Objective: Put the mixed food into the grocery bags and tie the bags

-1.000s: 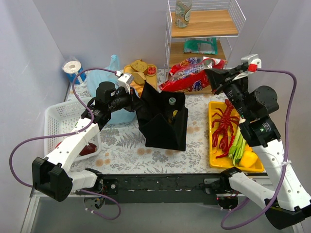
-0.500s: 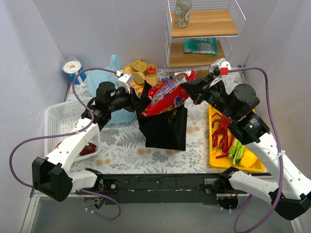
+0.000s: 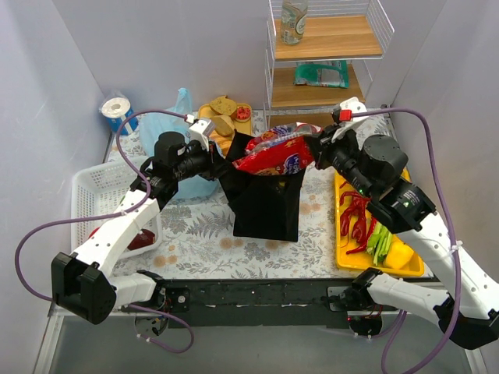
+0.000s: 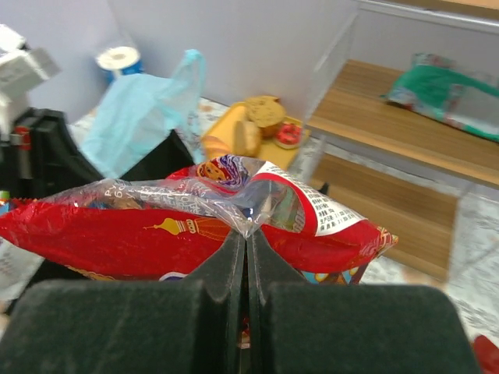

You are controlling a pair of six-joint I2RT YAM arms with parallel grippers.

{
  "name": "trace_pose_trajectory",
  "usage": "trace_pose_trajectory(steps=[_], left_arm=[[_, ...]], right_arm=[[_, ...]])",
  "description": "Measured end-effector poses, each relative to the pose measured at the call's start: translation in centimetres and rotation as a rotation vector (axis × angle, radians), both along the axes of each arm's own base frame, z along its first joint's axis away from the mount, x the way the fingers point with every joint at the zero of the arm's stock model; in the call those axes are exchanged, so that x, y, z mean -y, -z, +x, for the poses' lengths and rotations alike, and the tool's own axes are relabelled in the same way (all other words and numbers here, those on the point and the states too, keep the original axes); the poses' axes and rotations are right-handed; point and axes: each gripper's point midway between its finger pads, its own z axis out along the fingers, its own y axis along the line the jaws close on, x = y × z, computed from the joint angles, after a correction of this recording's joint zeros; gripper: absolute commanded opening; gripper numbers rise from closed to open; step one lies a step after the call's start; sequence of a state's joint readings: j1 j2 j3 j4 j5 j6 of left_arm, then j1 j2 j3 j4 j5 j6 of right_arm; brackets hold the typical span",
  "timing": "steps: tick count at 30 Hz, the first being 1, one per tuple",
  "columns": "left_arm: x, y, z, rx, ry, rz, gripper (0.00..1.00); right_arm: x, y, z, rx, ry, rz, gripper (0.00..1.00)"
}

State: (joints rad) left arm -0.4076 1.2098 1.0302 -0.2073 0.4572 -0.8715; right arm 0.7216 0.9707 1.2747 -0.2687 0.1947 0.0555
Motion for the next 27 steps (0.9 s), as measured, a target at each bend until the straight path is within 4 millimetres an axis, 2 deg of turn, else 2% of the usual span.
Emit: trace_pose_trajectory(steps=[3, 7, 12, 15, 18, 22, 25, 27], left_arm=[[0.2, -0.5, -0.4, 0.009, 0.019, -0.011, 0.00], [0.5, -1.1, -1.2, 0.020, 0.056, -0.029, 0.00], [0.7, -1.3, -1.5, 0.023, 0.081, -0.037, 0.00], [0.8, -1.4, -1.6, 0.024, 0.091, -0.041, 0.00], [0.5, -1.0, -1.5, 0.011, 0.079, -0.036, 0.00], [0.5, -0.9, -1.5, 0.007, 0.077, -0.035, 0.00], [0.4, -0.7, -1.7, -0.002, 0.077, -0.031, 0.00], [0.4, -0.6, -1.7, -0.004, 0.076, -0.030, 0.00]], right_arm=[[1.0, -0.2, 0.6, 0.017, 0.065, -0.065, 0.01], [-0.5, 0.3, 1.7, 0.039, 0.098, -0.204, 0.01], [-6.7, 2.4, 2.0, 0.093, 0.055, -0.424, 0.01], [-10.6, 5.0, 1.2, 0.087, -0.018, -0.520, 0.01], [-12.7, 7.6, 0.3, 0.045, -0.077, -0.576, 0.01], [-13.2, 10.7, -0.3, -0.065, -0.102, -0.597, 0.01], [-12.7, 12.8, 0.4, -0.156, -0.103, -0.563, 0.01], [-12.0, 14.6, 1.6, -0.229, -0.104, -0.517, 0.01]])
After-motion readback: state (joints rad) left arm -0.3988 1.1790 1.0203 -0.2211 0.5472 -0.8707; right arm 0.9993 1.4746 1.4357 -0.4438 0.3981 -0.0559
